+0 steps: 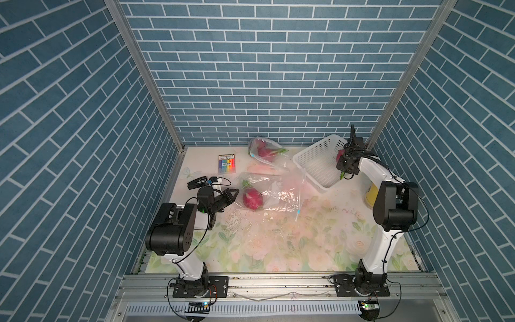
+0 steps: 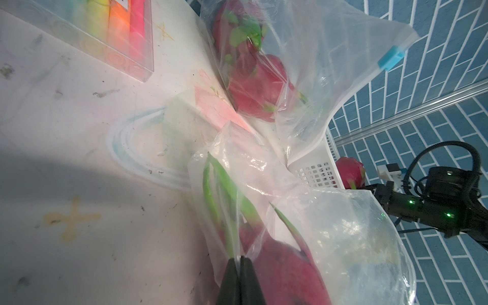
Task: Open the zip-top bag and take out the dragon fruit
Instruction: Place the dragon fruit in the basket.
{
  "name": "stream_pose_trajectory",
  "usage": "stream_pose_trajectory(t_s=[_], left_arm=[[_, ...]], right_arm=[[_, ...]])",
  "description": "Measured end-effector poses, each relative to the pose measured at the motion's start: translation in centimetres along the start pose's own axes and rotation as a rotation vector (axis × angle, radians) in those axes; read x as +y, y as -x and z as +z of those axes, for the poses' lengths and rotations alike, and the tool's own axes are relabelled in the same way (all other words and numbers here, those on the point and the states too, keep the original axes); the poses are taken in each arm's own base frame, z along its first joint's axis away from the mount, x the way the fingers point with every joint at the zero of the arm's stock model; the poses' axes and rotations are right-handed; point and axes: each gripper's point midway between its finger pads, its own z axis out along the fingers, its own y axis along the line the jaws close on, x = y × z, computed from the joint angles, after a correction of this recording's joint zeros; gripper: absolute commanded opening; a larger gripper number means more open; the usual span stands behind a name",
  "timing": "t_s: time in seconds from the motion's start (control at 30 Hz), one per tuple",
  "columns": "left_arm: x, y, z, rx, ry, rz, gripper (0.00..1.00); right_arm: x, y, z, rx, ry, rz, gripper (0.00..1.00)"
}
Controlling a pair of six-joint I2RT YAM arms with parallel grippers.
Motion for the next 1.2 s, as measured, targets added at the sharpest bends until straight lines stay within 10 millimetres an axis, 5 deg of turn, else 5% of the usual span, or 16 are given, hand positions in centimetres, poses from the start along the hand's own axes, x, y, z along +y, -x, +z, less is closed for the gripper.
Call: stream_pose_trajectory(t_s=[0.17,0.43,0.6,0.77,0.9,1.0,1.2], left_arm=[[-0.1,0.0,0.0,0.003,-0.007,0.001,0.0],[-0.3,-0.1,0.0,0.006,-0.015,0.002,0.0],[-0.3,-0.1,0.0,0.007,-0.015,0.002,0.0],[-0.2,-0.1,0.0,0.007,-0.012,0.004,0.0],[0.0,-0.2,0.0,0.008,-0.004,0.011,0.0],[0.2,-0.2,0.0,0.008,0.007,0.011,0.0],[0.6,-0.3,-0.1,0.01,0.031,0.006,0.0]], right_arm=[[0.2,1.0,2.1,0.007,-0.012,0.017,0.07],[0.3,0.9,3.2,0.028,-0.022,0.038,0.54],[0.3,0.7,2.7,0.024,-0.016,0.035,0.56],[0.0,-0.5,-1.5,0.006,0.02,0.02,0.55],[0.5,-1.5,-7.9,-0.055,0.126,0.011,0.51],[1.6,-2.3,-12.1,-0.107,0.23,-0.007,0.38],[5.9,-8.3,-15.5,-0.07,0.431,-0.105,0.15]])
